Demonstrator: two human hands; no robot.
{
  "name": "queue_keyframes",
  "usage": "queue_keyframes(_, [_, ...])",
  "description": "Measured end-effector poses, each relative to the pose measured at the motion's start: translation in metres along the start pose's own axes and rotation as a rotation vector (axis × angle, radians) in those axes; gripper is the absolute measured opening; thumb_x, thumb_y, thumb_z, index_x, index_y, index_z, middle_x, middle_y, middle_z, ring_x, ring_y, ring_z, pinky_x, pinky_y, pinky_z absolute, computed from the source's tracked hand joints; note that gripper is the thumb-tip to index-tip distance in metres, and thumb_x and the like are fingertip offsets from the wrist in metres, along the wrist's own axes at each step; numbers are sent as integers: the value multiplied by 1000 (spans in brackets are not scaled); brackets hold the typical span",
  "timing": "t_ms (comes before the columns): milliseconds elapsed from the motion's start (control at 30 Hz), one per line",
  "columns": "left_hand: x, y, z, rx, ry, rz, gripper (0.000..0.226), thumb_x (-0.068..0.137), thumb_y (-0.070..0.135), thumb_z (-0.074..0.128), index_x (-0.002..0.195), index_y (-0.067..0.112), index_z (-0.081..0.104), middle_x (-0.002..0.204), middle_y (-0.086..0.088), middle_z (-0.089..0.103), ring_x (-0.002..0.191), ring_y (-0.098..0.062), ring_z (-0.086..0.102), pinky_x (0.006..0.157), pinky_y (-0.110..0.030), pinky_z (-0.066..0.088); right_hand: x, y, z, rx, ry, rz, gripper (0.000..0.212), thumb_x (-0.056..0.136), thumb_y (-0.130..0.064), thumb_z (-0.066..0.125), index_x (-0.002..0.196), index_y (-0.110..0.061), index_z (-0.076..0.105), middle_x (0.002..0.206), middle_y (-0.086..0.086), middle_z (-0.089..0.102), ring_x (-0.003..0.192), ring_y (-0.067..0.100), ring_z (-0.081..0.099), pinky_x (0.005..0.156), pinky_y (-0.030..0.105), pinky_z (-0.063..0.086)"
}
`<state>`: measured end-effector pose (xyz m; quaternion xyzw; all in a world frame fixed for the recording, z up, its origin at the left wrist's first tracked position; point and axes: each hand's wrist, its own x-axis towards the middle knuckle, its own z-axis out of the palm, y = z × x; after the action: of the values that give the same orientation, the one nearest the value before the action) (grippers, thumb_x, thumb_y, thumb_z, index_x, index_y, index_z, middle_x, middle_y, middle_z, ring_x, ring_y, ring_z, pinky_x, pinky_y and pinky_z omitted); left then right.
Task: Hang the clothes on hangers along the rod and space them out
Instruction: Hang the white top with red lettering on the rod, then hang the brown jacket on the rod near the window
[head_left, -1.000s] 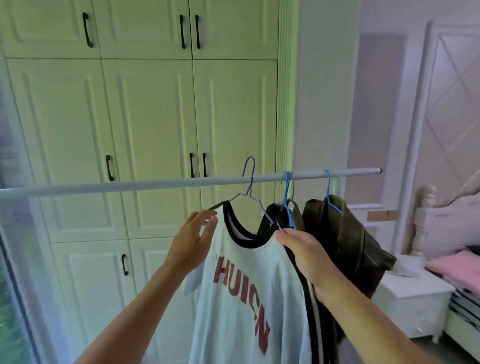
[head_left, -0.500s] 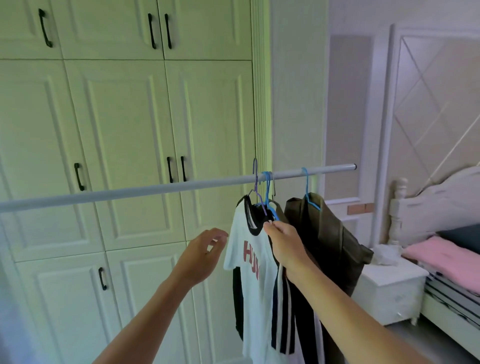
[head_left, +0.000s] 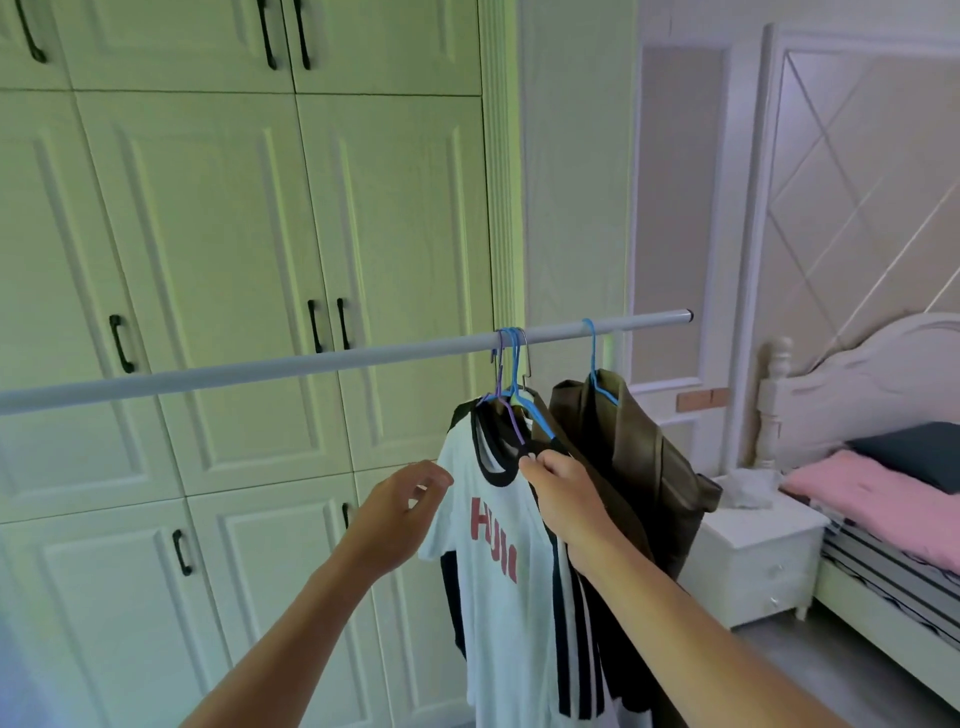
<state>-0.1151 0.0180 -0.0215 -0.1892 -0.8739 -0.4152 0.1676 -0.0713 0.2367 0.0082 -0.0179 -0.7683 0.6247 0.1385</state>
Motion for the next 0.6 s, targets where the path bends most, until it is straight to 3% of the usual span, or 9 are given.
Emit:
queue_keyframes(200, [1,12,17,-24,-9,7,26,97,49,45,97,39,69,107,20,73,96,-4,70,86,-31,56,-13,-5,-14,-66,-31,11,32,100,-28,57,77,-8,47,58,-4,40,54,12,38,47,18,33])
queue_keyframes(300, [2,24,19,27,14,18,39,92,61,39,101,39,69,106,22,73,95,0,69,88,-35,58,-32,-20,-34,-367,-71,-191,18,98,-30,60,110,-18,57,89,0,63,74,13,64,65,19,48])
queue_keyframes(367, [5,33,19,64,48,36,42,93,63,37,103,38,69,108,22,72,96,1,68,88,-38,58,-36,-34,-57,-488,34,-375,20,98,-29,61,117,-24,57,101,-3,63,84,8,68,70,16,53])
queue_keyframes(433, [8,44,19,73,85,70,36,96,58,39,103,38,68,107,21,72,96,1,67,87,-38,59,-29,-43,-83,-510,188,-446,11,96,-25,62,107,-23,63,101,-4,61,85,9,66,71,19,53])
queue_keyframes(533, [11,65,25,22,126,149,19,103,43,48,100,39,66,106,18,72,96,-1,67,80,-36,60,-2,-33,-122,-669,350,-385,21,97,-32,59,115,-21,60,114,-2,57,102,18,60,71,28,44])
queue_keyframes(600, [11,80,34,24,141,223,21,104,41,47,101,36,68,105,17,70,97,-2,66,76,-33,59,12,-19,-138,-775,321,-254,39,97,-46,56,129,-22,53,127,1,55,115,22,55,77,33,44])
